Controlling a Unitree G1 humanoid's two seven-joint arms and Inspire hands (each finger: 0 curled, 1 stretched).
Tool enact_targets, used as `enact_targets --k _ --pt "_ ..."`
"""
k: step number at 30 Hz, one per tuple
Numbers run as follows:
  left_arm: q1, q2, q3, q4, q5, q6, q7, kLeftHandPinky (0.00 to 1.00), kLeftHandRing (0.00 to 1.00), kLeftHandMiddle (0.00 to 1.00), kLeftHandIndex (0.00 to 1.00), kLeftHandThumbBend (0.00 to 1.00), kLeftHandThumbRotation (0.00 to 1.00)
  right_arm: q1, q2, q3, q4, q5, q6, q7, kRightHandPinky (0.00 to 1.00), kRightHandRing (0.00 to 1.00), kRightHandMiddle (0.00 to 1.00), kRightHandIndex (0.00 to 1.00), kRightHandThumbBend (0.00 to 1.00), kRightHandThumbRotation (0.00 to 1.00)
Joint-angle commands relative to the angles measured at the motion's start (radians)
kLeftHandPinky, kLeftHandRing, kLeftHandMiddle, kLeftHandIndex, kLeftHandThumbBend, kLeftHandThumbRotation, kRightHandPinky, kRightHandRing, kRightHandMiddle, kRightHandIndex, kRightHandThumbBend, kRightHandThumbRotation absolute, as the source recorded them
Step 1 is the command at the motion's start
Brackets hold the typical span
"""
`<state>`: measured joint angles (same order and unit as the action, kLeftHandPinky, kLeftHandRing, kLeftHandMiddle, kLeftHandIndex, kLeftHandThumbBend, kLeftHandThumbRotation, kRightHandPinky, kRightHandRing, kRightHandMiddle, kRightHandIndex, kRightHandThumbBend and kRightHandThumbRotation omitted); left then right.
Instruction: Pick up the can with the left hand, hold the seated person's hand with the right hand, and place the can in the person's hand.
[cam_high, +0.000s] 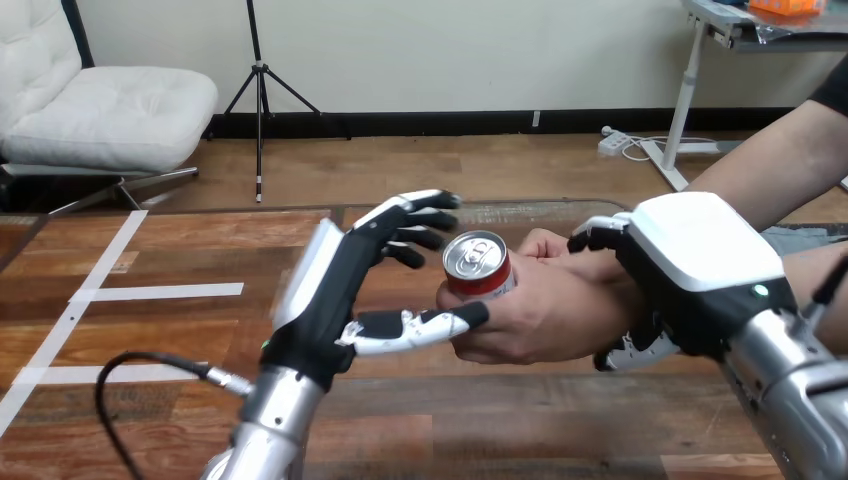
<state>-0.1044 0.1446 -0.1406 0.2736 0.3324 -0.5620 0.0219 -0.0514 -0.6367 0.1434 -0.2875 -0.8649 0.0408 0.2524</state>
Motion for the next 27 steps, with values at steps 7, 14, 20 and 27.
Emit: enact_targets --k 7,14,20,27 --pt "0.05 0.004 0.037 -0.075 -0.064 -0.033 0.023 0.72 0.81 0.85 0.83 0.75 0.25 0.059 0.121 -0.055 -0.1 0.035 -0.027 -0.212 0.65 0.73 0.75 0.73 0.89 0.0" --pt "0.094 -0.029 0.049 -0.09 -0.158 -0.059 0.018 0.7 0.78 0.81 0.81 0.74 0.23 0.116 0.197 -0.056 -0.076 0.069 -0.112 -0.392 0.66 0.72 0.75 0.72 0.83 0.0" --pt "0.124 -0.048 0.056 -0.095 -0.189 -0.096 0.032 0.7 0.77 0.8 0.79 0.69 0.21 0.157 0.25 -0.043 -0.043 0.086 -0.192 -0.536 0.67 0.73 0.74 0.72 0.73 0.0" --pt "0.164 -0.069 0.061 -0.113 -0.207 -0.126 0.041 0.69 0.77 0.8 0.79 0.61 0.25 0.196 0.314 -0.026 -0.015 0.098 -0.247 -0.644 0.66 0.73 0.75 0.73 0.62 0.0"
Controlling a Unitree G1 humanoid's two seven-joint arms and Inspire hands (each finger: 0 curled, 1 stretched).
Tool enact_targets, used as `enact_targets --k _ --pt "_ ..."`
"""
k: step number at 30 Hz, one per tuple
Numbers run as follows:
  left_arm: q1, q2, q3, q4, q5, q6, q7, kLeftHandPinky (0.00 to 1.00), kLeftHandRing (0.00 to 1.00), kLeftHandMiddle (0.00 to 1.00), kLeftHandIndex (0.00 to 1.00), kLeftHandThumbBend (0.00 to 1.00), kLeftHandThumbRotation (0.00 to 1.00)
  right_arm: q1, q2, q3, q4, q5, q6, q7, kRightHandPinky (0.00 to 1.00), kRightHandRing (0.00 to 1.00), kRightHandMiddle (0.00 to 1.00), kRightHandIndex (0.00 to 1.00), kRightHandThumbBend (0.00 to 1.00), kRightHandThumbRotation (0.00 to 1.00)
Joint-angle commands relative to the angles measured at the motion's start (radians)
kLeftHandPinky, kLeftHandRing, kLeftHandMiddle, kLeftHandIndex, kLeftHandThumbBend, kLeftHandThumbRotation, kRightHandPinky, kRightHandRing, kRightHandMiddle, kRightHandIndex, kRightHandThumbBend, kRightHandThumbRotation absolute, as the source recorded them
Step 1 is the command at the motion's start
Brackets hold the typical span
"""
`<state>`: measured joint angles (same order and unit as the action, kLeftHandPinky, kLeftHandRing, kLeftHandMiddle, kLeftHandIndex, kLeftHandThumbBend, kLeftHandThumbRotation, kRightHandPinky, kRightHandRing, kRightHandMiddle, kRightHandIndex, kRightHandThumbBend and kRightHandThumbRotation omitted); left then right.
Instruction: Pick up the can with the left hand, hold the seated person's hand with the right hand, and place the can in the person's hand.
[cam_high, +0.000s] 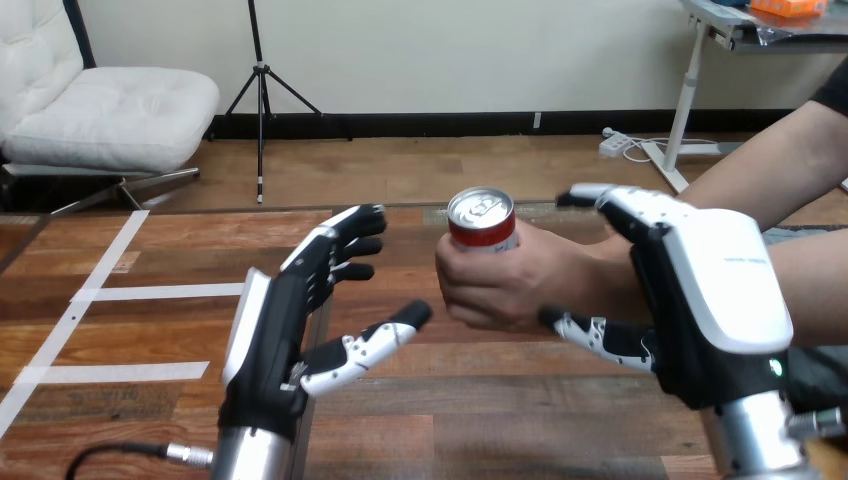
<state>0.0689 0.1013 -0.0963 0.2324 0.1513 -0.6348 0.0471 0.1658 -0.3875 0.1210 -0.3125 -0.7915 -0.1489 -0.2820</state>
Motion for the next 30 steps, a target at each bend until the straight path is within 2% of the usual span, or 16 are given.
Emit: enact_targets --k 1,6,10,21,30 --pt "-0.002 -0.028 0.016 -0.072 -0.037 -0.061 0.012 0.69 0.77 0.8 0.79 0.6 0.25 -0.016 0.077 0.0 0.022 0.032 -0.075 -0.133 0.66 0.73 0.75 0.73 0.61 0.0" --pt "0.021 -0.032 0.017 -0.071 -0.054 -0.086 0.007 0.7 0.78 0.8 0.79 0.58 0.26 0.0 0.11 0.006 0.056 0.044 -0.13 -0.194 0.65 0.73 0.75 0.74 0.57 0.0" --pt "0.045 -0.046 0.019 -0.074 -0.076 -0.105 0.005 0.69 0.77 0.8 0.79 0.57 0.28 0.021 0.149 0.008 0.074 0.092 -0.169 -0.218 0.64 0.73 0.77 0.75 0.52 0.0" --pt "0.093 -0.07 0.043 -0.073 -0.059 -0.151 0.04 0.66 0.75 0.78 0.77 0.54 0.28 0.06 0.196 0.003 0.101 0.181 -0.263 -0.241 0.64 0.75 0.78 0.77 0.42 0.0" --pt "0.124 -0.094 0.056 -0.06 -0.079 -0.189 0.049 0.65 0.74 0.78 0.77 0.52 0.3 0.083 0.223 -0.001 0.132 0.249 -0.333 -0.246 0.64 0.75 0.79 0.78 0.35 0.0"
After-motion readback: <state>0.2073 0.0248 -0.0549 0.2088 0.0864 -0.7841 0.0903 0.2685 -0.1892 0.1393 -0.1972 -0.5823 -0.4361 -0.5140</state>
